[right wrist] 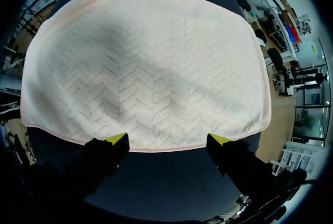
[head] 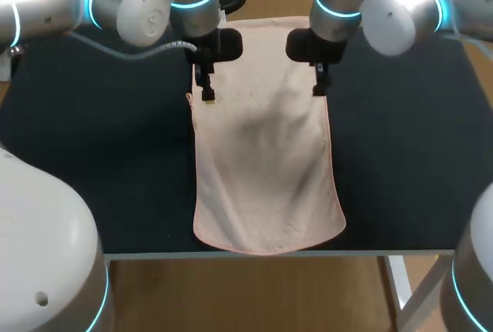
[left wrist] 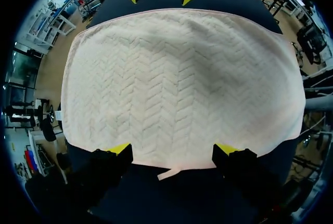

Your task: Fold the towel

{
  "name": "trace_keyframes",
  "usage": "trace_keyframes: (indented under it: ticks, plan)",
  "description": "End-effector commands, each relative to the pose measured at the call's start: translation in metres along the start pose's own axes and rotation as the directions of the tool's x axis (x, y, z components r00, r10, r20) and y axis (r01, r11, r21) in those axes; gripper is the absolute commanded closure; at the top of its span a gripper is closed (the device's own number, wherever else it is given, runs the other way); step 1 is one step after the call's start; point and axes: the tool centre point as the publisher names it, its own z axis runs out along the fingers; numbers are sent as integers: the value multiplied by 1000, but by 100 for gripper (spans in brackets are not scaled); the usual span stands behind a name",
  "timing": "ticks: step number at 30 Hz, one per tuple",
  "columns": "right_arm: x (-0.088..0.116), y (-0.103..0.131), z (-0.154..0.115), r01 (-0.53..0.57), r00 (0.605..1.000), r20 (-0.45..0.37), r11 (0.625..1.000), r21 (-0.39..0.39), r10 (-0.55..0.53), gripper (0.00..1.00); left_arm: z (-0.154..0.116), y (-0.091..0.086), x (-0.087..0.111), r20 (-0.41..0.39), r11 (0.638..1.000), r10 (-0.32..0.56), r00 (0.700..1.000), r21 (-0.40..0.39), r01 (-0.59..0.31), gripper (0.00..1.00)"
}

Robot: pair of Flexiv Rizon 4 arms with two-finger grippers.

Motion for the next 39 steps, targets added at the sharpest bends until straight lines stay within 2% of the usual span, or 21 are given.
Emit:
trace_keyframes:
  ticks: [1, 3, 4, 6, 7, 8, 13, 17, 39]
  plan:
    - [-9, 3, 16, -1, 1000, -21, 1000, 11, 1, 0, 16, 1, 1, -10, 1000, 16, 1000, 17, -16, 0]
    - [-9, 3, 21, -4, 999, -32, 1000, 15, 4, 0, 23, 1, 2, -21, 1000, 27, 999, -6, -27, 0]
    - [-8, 3, 23, -5, 999, -35, 1000, 20, 6, 0, 26, 3, 2, -20, 999, 26, 999, 25, -25, 0]
    - [-7, 2, 27, -6, 999, -46, 1000, 27, 7, 0, 30, 3, 3, -23, 999, 35, 999, 11, -35, 0]
    - [-7, 2, 30, -7, 999, -49, 999, 31, 9, 0, 32, 4, 2, -22, 999, 32, 999, 44, -31, 0]
    - [-7, 2, 32, -6, 999, -54, 999, 35, 8, 0, 34, 4, 2, -24, 999, 40, 999, 19, -40, 0]
    - [-8, 1, 43, -15, 998, -62, 999, 44, 18, 0, 45, 4, -2, -32, 998, 60, 998, -13, -60, 0]
    - [-9, 1, 48, -19, 998, -64, 999, 45, 22, 0, 52, 5, -6, -32, 998, 62, 998, -16, -62, 0]
    - [-6, -2, 58, -2, 995, -96, 998, 57, 8, 0, 69, 11, -17, -21, 998, 46, 999, -28, -47, 0]
